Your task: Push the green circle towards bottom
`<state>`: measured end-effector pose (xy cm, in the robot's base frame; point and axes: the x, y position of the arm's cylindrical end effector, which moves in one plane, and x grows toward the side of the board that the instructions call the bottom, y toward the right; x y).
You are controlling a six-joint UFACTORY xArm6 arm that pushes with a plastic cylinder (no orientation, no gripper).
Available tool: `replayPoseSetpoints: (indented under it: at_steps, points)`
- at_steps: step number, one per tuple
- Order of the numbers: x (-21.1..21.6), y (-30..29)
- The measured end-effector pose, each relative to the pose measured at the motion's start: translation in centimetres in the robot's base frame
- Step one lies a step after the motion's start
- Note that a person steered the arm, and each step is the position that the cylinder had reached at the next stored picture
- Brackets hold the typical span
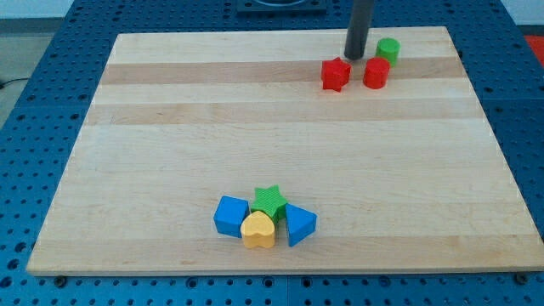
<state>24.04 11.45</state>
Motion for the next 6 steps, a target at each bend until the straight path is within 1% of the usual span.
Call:
replayPoseSetpoints:
  at_steps: [1,2,3,4,5,6]
  points:
    - [-1.1,5.8]
    - [2.0,7.1]
    - [6.1,3.3]
    - [9.7,4.1]
    - [11.9,5.8]
    - [12.1,7.7]
